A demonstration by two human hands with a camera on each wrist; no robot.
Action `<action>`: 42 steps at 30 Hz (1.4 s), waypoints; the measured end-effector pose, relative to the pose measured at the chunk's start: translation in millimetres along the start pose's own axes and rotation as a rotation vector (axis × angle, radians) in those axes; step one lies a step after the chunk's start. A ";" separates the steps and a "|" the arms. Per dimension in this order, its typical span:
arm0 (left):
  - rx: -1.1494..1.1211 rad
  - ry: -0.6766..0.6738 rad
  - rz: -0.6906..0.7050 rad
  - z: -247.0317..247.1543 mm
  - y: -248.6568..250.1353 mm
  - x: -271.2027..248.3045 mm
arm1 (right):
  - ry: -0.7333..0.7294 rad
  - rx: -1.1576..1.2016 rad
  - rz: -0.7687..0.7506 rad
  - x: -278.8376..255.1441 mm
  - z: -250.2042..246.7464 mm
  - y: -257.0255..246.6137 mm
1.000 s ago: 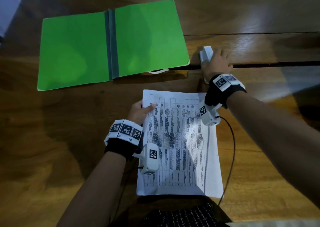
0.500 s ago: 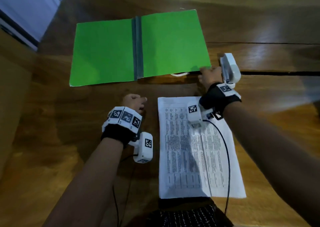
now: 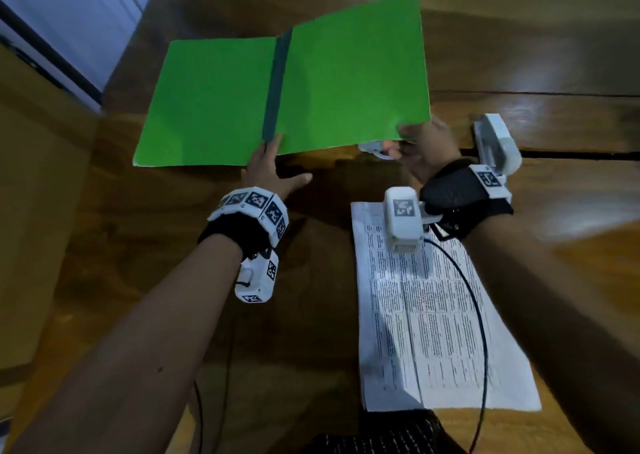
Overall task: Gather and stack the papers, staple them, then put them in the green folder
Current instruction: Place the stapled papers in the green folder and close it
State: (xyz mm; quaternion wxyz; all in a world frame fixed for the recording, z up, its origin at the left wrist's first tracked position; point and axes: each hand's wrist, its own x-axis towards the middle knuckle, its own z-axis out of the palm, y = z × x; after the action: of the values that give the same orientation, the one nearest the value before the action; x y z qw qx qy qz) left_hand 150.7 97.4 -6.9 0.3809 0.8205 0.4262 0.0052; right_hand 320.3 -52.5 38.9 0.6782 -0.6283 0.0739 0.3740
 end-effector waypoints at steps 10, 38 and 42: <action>-0.156 0.052 -0.095 -16.0 -39.8 -34.9 | -0.246 -0.145 0.106 -86.2 -33.4 79.9; 0.241 0.060 -0.189 29.0 -80.2 -160.4 | 0.179 -1.088 -0.182 -168.9 -72.0 150.6; 0.314 -0.120 -0.029 46.7 -59.4 -169.8 | 0.520 -1.215 -0.085 -157.7 -111.6 131.0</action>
State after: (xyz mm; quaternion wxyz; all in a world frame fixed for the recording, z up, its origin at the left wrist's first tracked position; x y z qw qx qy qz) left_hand 16.9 -30.5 -23.7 0.2730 0.8624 0.4102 -0.1161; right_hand 171.0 -228.2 2.2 0.1774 -0.9712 -0.0140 0.1582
